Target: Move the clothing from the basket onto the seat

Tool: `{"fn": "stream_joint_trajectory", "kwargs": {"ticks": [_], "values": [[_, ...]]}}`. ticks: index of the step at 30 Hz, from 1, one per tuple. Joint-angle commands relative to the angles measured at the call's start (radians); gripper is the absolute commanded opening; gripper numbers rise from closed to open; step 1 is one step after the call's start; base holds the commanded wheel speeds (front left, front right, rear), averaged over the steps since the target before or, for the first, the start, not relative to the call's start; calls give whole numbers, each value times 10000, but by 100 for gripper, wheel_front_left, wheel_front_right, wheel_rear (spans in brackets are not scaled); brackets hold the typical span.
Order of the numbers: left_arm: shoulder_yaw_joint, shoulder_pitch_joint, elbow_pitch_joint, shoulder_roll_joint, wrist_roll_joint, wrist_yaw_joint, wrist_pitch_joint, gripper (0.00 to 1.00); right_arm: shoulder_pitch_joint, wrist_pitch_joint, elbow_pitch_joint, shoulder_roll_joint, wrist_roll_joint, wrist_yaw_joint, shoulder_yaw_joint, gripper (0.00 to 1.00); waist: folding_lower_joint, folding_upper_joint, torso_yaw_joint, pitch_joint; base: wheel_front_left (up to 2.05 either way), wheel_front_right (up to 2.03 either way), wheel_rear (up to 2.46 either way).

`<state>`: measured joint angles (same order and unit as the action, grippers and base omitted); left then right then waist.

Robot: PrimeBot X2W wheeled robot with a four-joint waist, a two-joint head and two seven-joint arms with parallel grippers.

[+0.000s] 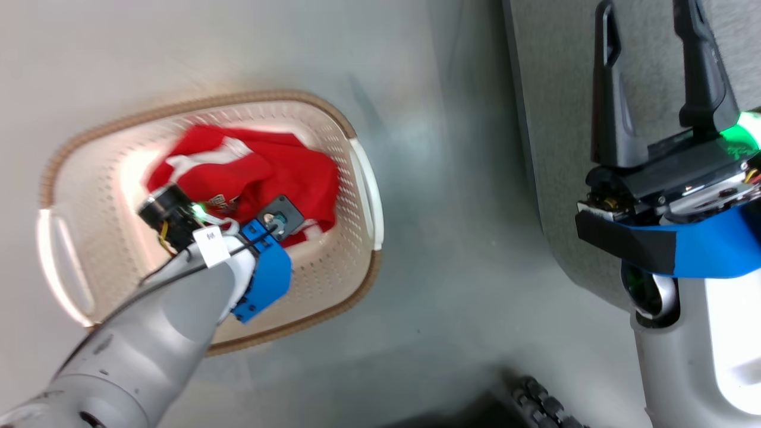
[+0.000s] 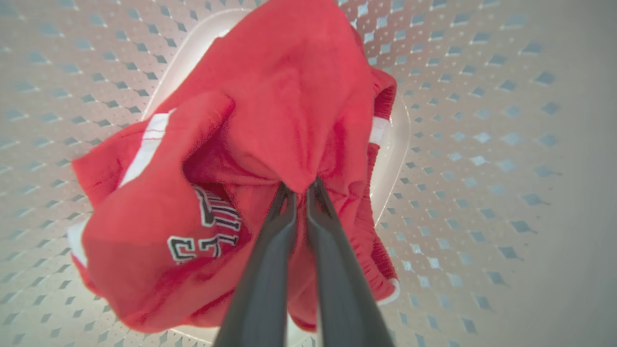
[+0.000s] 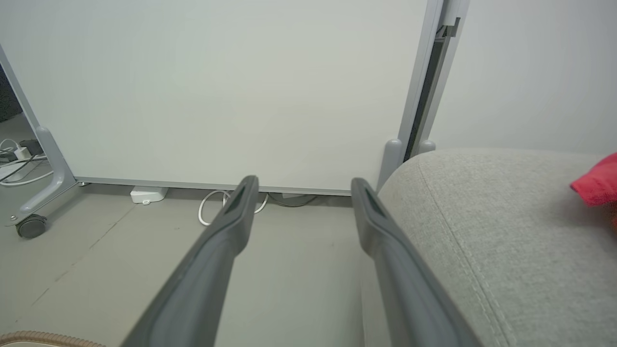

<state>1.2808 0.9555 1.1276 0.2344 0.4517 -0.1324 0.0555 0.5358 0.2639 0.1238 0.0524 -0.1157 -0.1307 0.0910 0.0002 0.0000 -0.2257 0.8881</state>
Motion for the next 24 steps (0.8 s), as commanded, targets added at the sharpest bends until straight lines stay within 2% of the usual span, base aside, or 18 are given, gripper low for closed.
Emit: {"fn": "stream_joint_trajectory", "kwargs": {"ticks": [1, 13, 24], "values": [[23, -95, -2, -74, 123, 39, -155, 0, -184, 9, -57, 57, -6, -2, -33, 100, -2, 0, 320, -596, 0, 0, 0], [-3, -776, 253, -885, 1498, 39, -2257, 0, -1140, 9, -709, 389, -22, -3, -330, 100, -2, 0, 1207, -3133, 0, 0, 0], [-596, -1108, -121, -1040, 2663, 39, -3202, 0, -2171, 7, -1212, 513, -76, -3, -581, 100, -2, 0, 1821, -5236, 0, 0, 0]]}}
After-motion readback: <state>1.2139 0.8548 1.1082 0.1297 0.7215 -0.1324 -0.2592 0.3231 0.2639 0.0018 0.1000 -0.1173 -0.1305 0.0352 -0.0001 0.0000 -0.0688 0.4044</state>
